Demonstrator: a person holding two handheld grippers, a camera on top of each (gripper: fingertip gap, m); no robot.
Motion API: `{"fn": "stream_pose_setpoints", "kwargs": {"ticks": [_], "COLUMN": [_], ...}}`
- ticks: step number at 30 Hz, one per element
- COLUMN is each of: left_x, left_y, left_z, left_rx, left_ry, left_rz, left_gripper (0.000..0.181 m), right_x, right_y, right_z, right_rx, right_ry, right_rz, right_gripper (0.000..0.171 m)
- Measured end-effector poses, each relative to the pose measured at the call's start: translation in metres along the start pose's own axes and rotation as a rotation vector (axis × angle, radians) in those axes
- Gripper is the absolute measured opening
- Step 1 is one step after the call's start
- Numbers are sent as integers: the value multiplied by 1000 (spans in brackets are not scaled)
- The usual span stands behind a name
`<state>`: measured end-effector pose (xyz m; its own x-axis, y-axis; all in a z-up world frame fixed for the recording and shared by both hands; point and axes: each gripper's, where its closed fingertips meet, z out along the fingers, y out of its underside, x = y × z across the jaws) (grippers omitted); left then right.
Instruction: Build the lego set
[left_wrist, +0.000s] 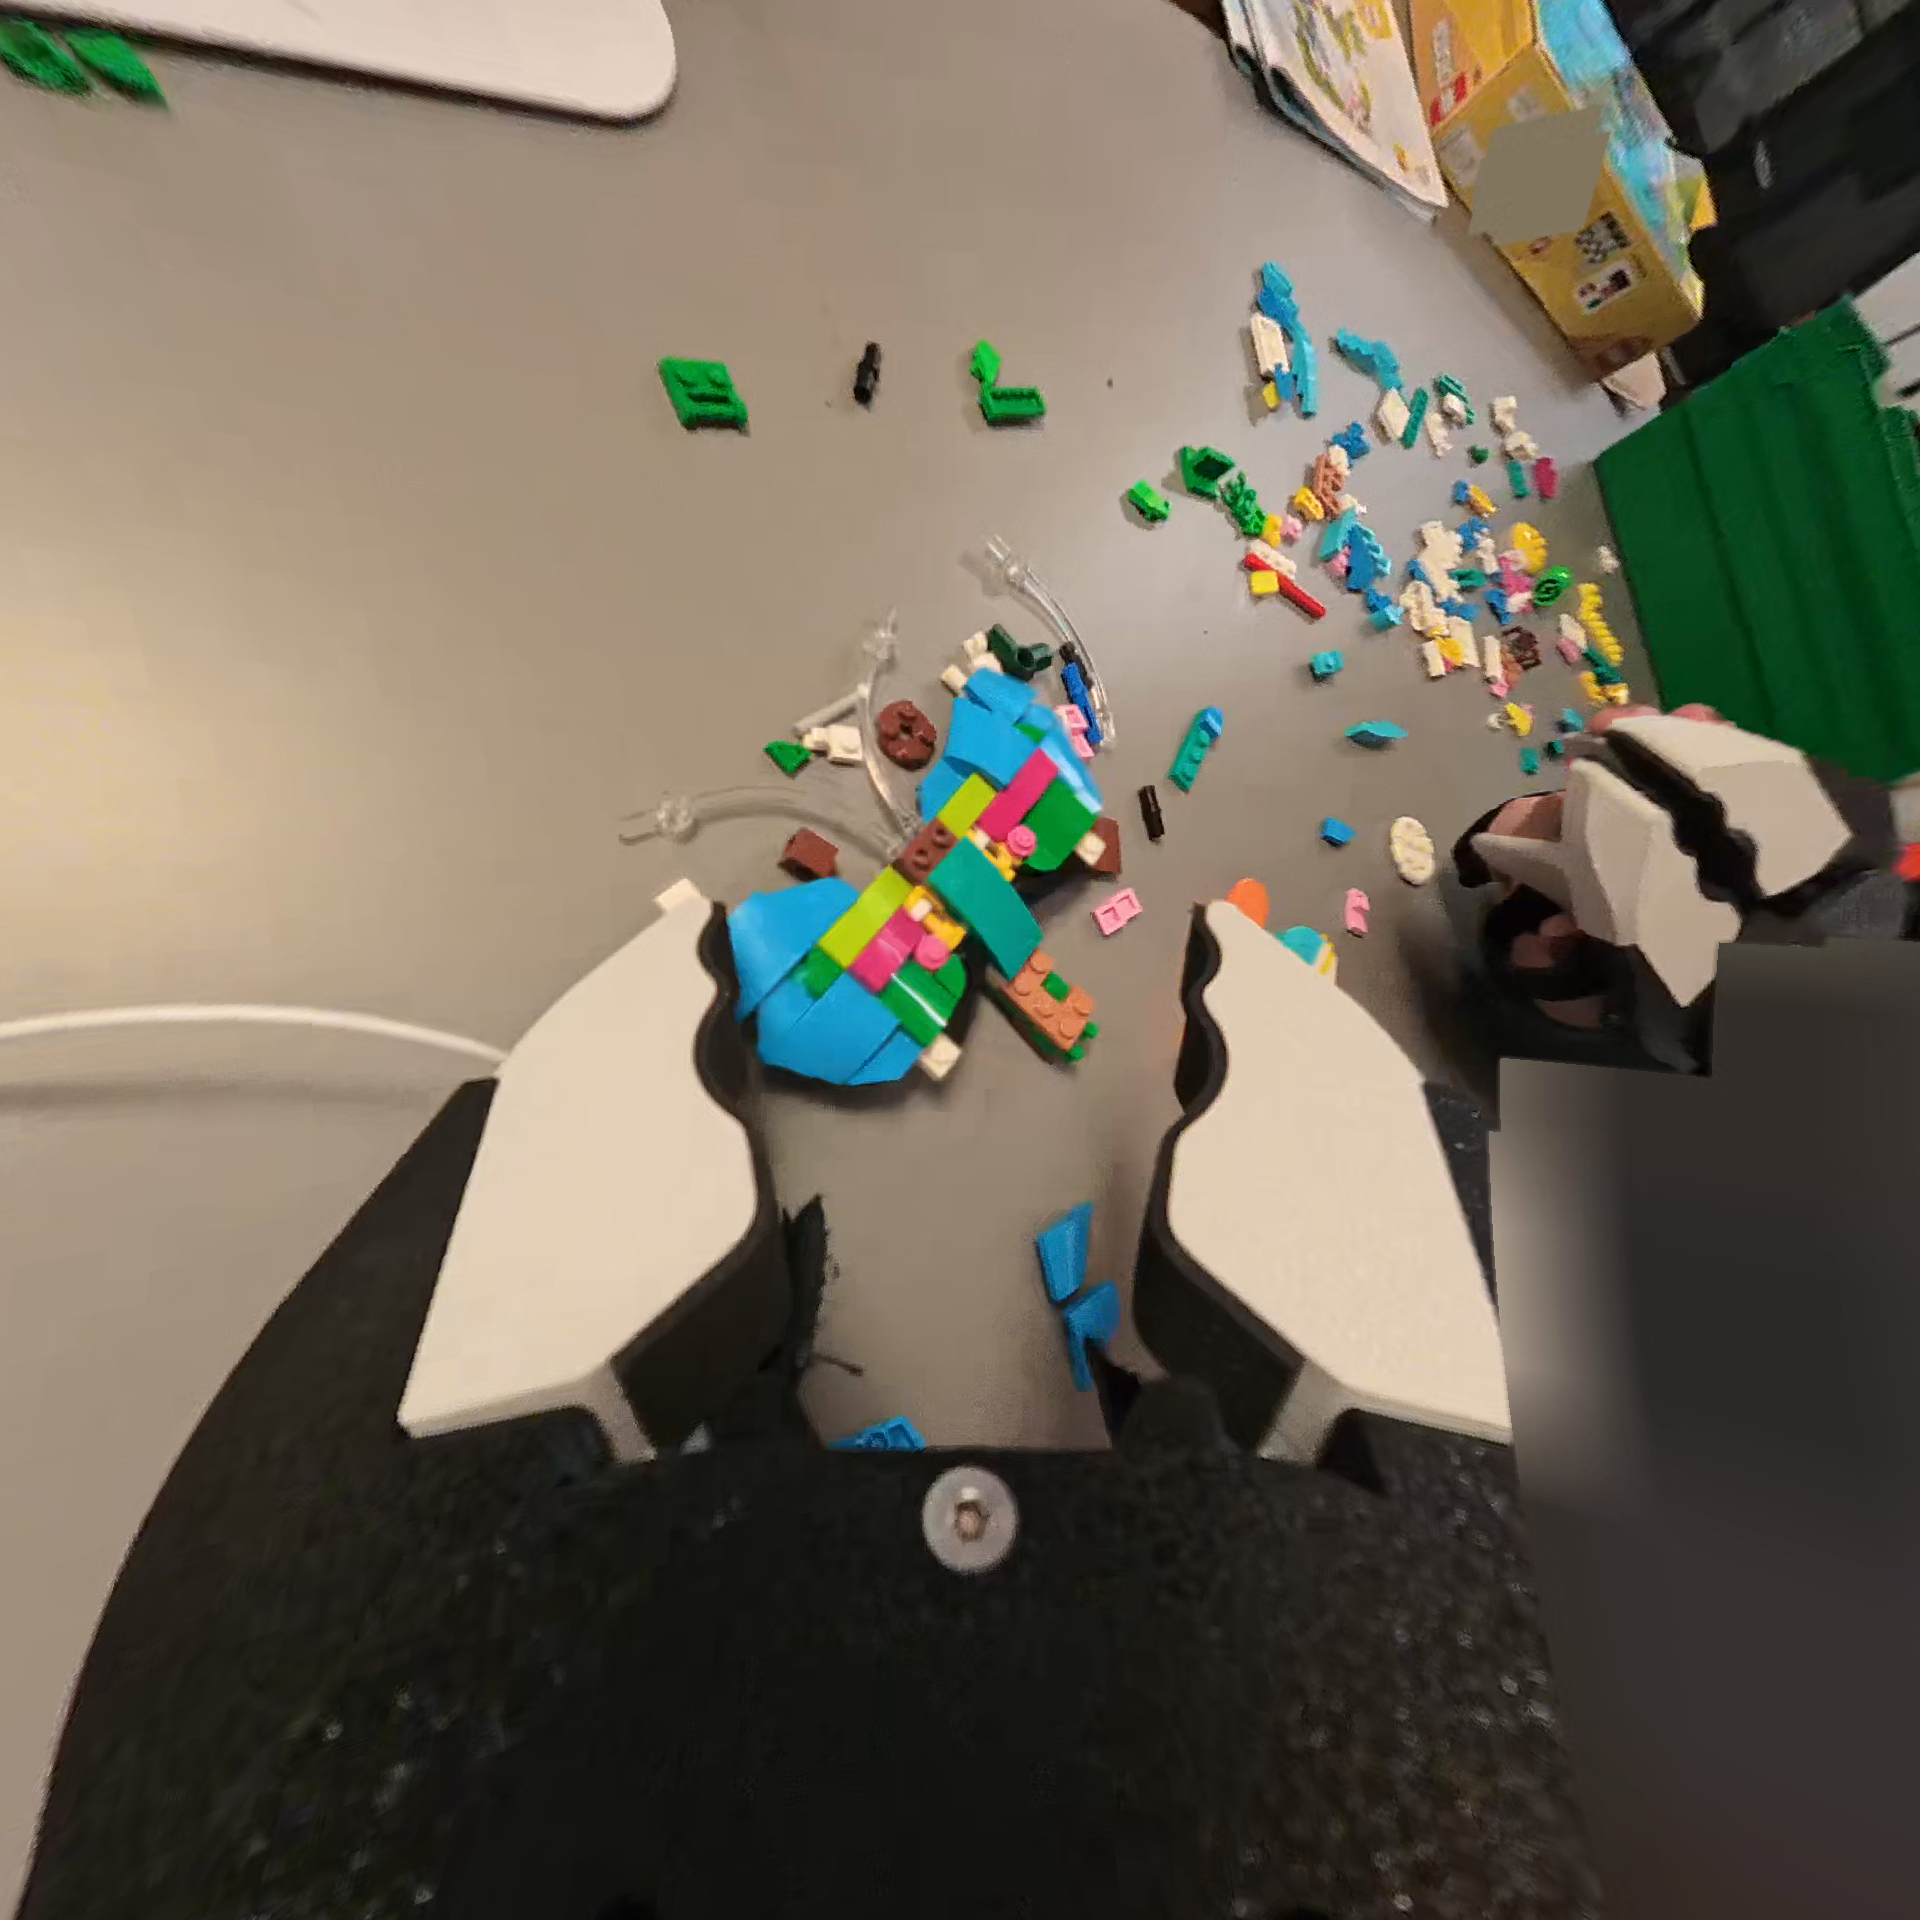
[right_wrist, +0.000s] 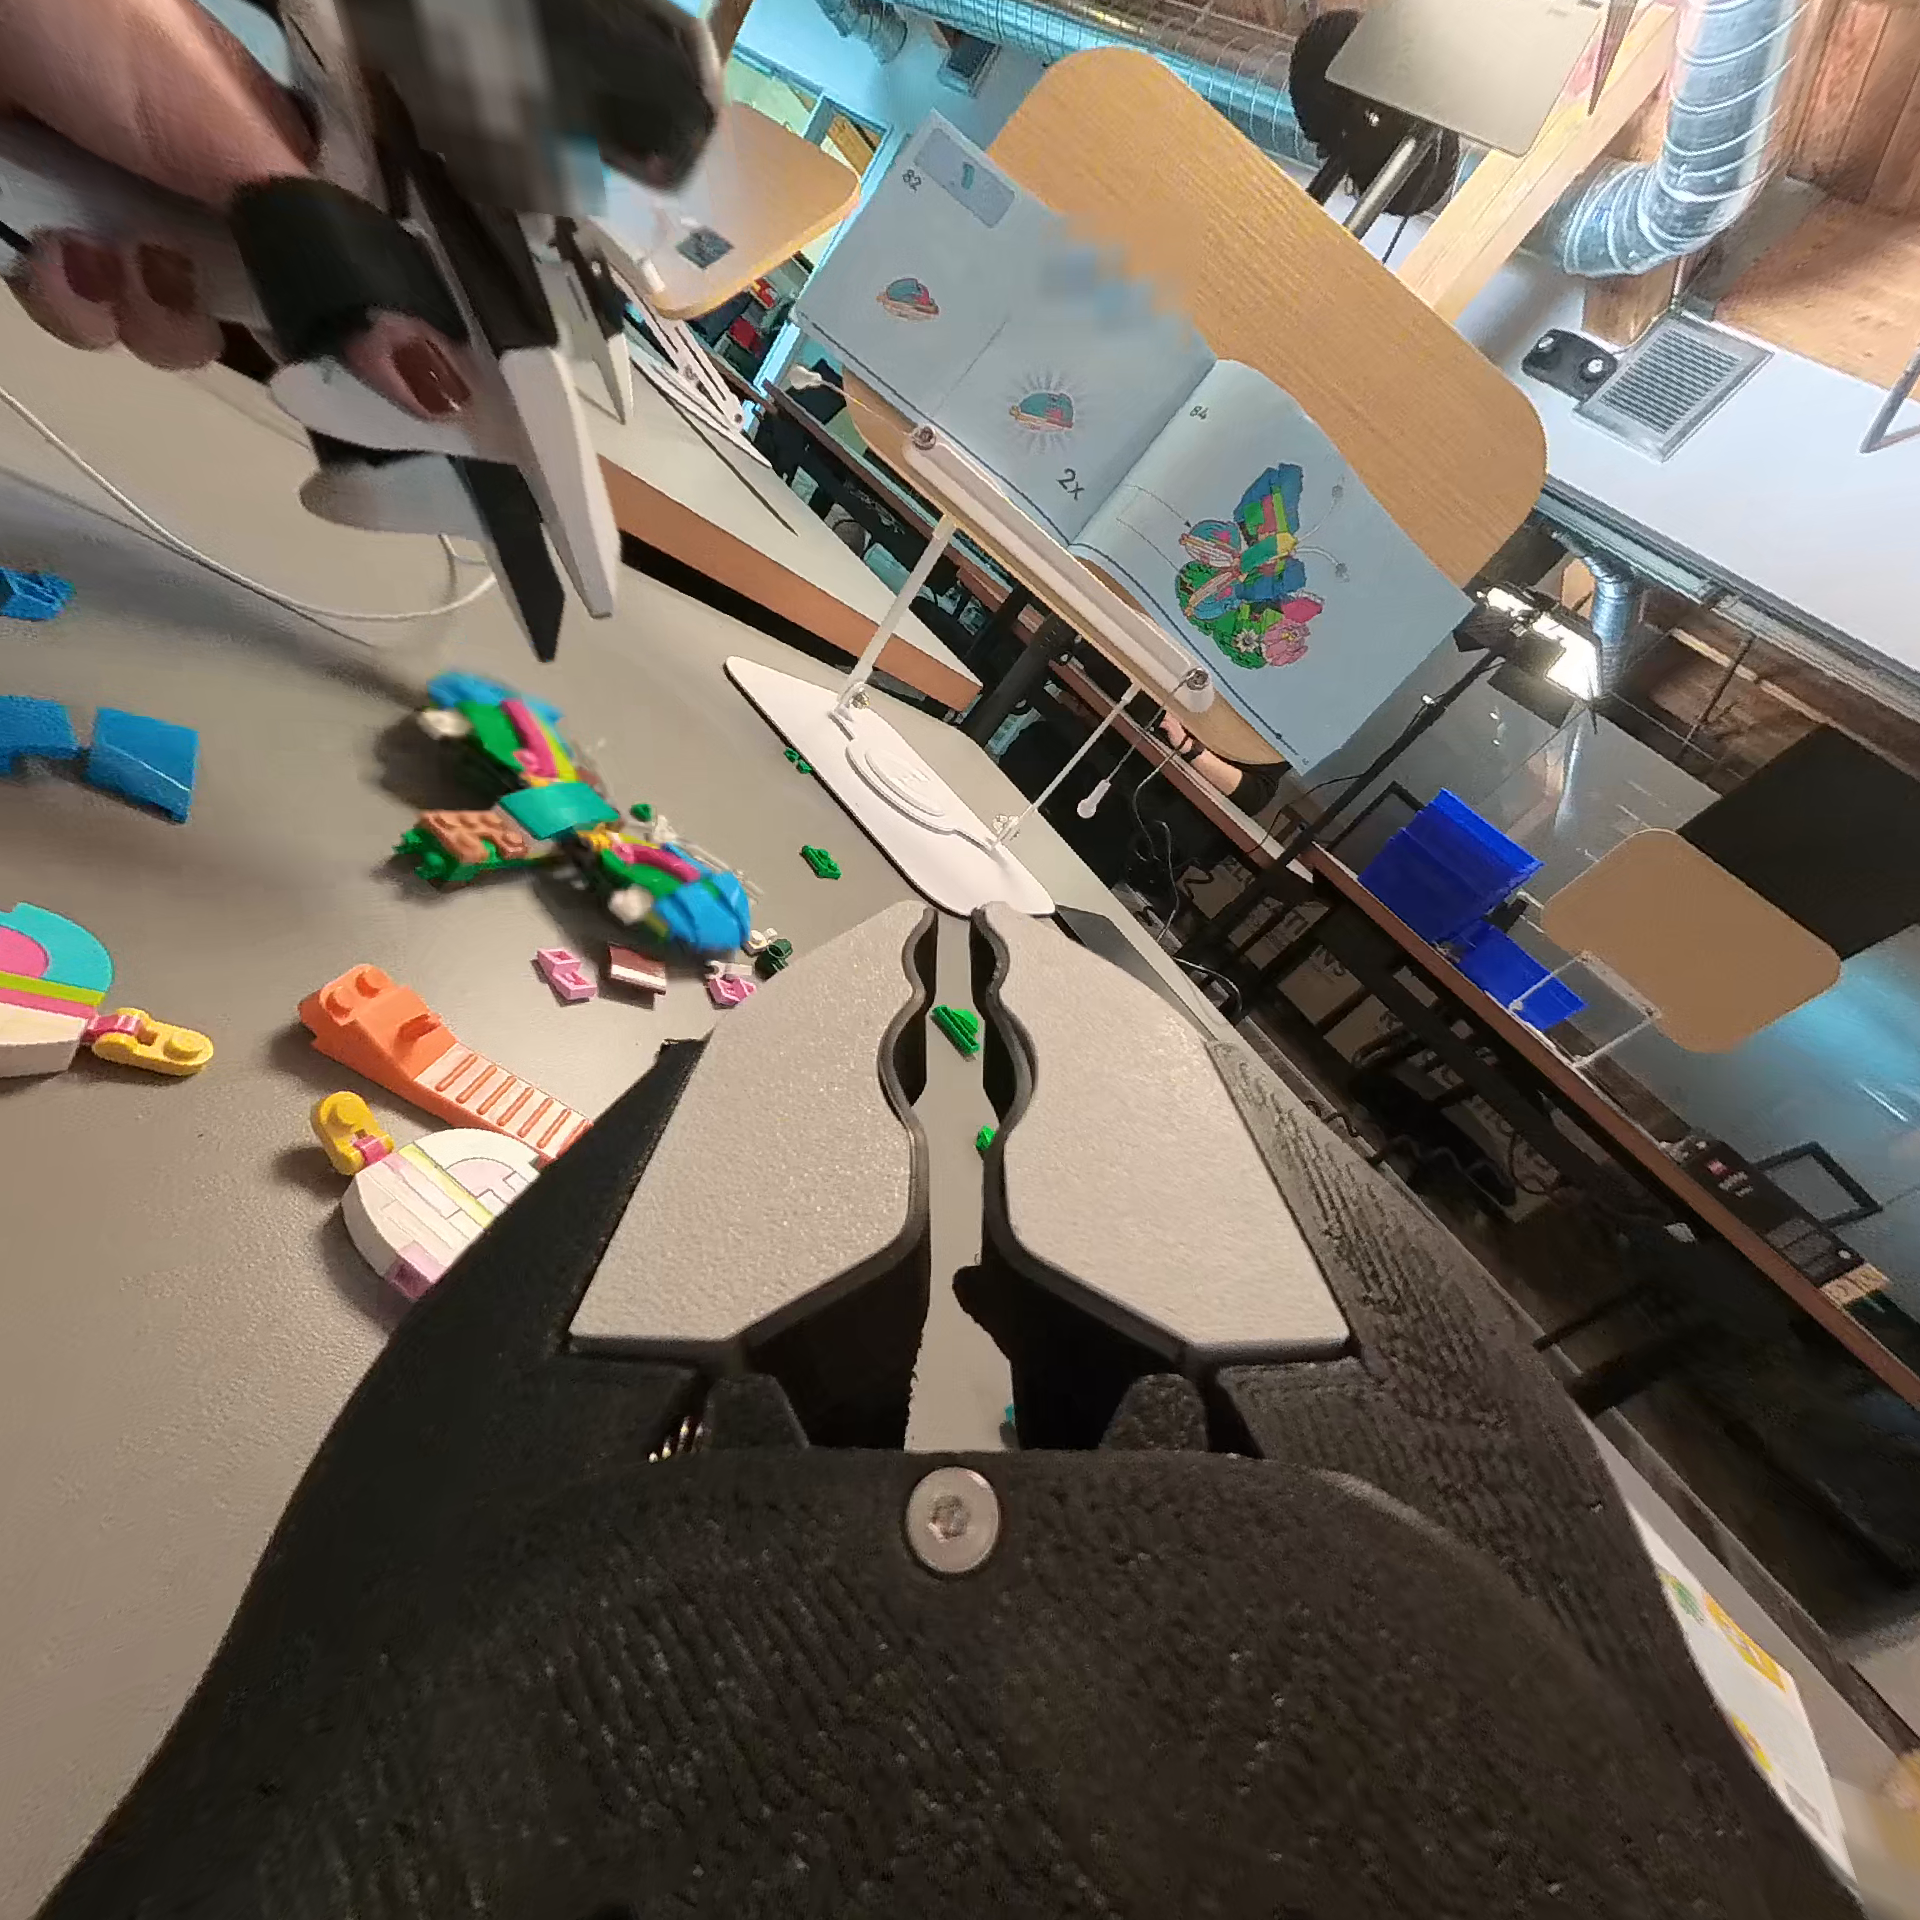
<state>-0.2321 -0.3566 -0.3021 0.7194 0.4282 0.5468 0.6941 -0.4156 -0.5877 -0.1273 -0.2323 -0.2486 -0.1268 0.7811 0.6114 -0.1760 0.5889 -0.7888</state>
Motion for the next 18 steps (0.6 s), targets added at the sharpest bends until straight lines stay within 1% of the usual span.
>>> {"fn": "stream_pose_setpoints", "kwargs": {"ticks": [3, 5, 9, 11, 13, 15, 18], "left_x": [1, 2, 1, -2, -2, 3, 22], "left_y": [-2, -7, -21, -21, -14, -4, 11], "left_z": [-16, -28, -56, -64, -57, -49, -48], "left_rx": [126, 246, 558, 649, 613, 543, 465], "left_ry": [-85, -156, -380, -466, -454, -372, -219], "left_rz": [100, 192, 453, 547, 568, 537, 485], "left_gripper": [81, 80, 77, 77, 77, 80, 86], "right_x": [1, 1, 2, 2, 2, 1, 1], "right_y": [1, 2, 5, 7, 8, 9, 9], "right_z": [0, 0, 2, 3, 3, 3, 3], "right_rx": [-13, -17, -38, -52, -60, -63, -66], "right_ry": [14, 17, 28, 33, 33, 34, 33], "right_rz": [-13, -18, -28, -40, -52, -66, -84], "right_gripper": [4, 4, 4, 4, 4, 4, 4]}}
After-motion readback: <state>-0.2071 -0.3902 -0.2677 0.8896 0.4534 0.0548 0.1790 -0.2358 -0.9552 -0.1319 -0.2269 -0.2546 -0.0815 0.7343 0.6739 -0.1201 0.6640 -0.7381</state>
